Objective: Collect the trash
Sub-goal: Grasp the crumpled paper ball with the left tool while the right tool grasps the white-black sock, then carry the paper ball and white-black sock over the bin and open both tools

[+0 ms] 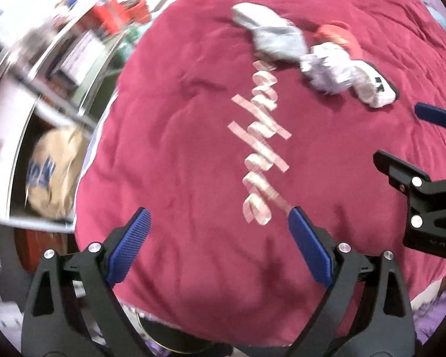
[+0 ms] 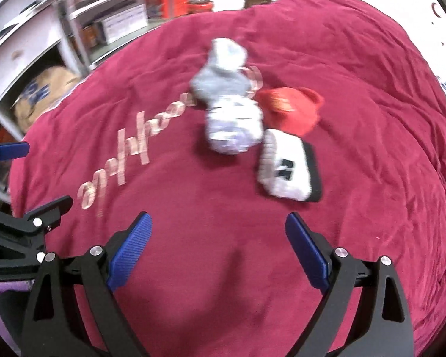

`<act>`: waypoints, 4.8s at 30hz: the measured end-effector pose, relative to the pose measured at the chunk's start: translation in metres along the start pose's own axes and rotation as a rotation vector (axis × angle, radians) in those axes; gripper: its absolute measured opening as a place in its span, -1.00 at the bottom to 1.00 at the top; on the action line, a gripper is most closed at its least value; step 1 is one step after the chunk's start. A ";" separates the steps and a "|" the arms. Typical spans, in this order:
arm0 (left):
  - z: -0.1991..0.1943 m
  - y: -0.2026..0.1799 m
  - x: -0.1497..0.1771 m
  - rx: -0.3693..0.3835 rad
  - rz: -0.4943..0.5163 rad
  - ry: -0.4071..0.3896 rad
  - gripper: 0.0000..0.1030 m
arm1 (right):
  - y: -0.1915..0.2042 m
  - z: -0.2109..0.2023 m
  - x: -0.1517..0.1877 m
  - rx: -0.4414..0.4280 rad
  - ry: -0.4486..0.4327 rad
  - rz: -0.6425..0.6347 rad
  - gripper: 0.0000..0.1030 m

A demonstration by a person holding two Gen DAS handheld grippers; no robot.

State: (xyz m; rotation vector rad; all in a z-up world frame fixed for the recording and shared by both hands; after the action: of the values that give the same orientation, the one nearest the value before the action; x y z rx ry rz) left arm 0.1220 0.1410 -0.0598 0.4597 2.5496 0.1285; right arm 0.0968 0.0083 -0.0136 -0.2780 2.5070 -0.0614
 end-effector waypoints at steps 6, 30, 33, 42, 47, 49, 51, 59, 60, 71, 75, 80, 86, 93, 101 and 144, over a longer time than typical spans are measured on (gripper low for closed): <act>0.011 -0.026 -0.033 0.039 0.092 -0.013 0.85 | -0.035 0.005 -0.002 0.062 -0.005 0.056 0.71; 0.044 -0.090 -0.082 0.126 0.368 -0.001 0.88 | -0.087 0.027 -0.005 0.164 0.003 0.121 0.79; 0.051 -0.098 -0.089 0.140 0.413 0.009 0.88 | -0.093 0.030 -0.007 0.166 0.005 0.107 0.79; 0.083 -0.130 -0.106 0.235 0.476 -0.009 0.28 | -0.106 0.046 -0.010 0.102 0.043 0.079 0.79; 0.082 -0.119 -0.110 0.348 0.397 0.007 -0.18 | -0.099 0.068 -0.015 0.045 0.066 0.041 0.79; 0.083 -0.116 -0.110 0.360 0.379 0.012 -0.20 | -0.098 0.076 -0.017 0.006 0.074 0.055 0.79; 0.083 -0.114 -0.110 0.365 0.374 0.012 -0.21 | -0.094 0.085 -0.017 -0.039 0.090 0.053 0.79; 0.092 -0.099 -0.121 0.389 0.359 -0.005 -0.21 | -0.092 0.104 -0.016 -0.209 0.063 0.069 0.36; 0.090 -0.100 -0.122 0.391 0.365 -0.016 -0.21 | -0.089 0.102 -0.016 -0.224 0.050 0.051 0.06; 0.049 -0.097 -0.093 0.408 0.301 -0.025 -0.26 | -0.066 0.054 -0.004 -0.248 0.032 -0.047 -0.41; 0.037 -0.088 -0.075 0.365 0.256 -0.001 -0.24 | -0.069 0.046 0.005 -0.278 0.054 -0.023 -0.41; 0.021 -0.076 -0.053 0.311 0.200 0.011 -0.23 | -0.054 0.033 0.011 -0.305 0.065 -0.027 -0.41; -0.004 -0.055 -0.029 0.231 0.130 -0.012 -0.23 | -0.028 0.010 0.016 -0.350 0.043 -0.065 -0.41; -0.028 -0.047 0.005 0.168 0.040 -0.032 -0.21 | 0.010 -0.009 0.018 -0.394 0.031 -0.140 -0.40; -0.047 -0.017 0.044 0.097 -0.083 -0.019 -0.19 | 0.064 -0.023 0.020 -0.470 0.019 -0.225 -0.40; -0.073 0.145 0.344 -0.211 -0.769 0.252 0.64 | 0.367 -0.081 0.106 -0.834 0.079 -0.799 -0.40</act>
State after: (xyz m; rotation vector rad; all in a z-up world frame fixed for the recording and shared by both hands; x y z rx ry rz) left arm -0.1466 0.3969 -0.1418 -0.6569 2.7232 0.1717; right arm -0.1019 0.3431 -0.0481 -1.6037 2.1975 0.6673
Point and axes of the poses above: each gripper's, at about its wrist camera, not at the fingertips, and z roughly the way its jaws point, y to its left, x to its underside, the point moved 2 cm from there along z, roughly the way its jaws point, and after that the axes turned 12 degrees about -y, right-handed, at the moved point
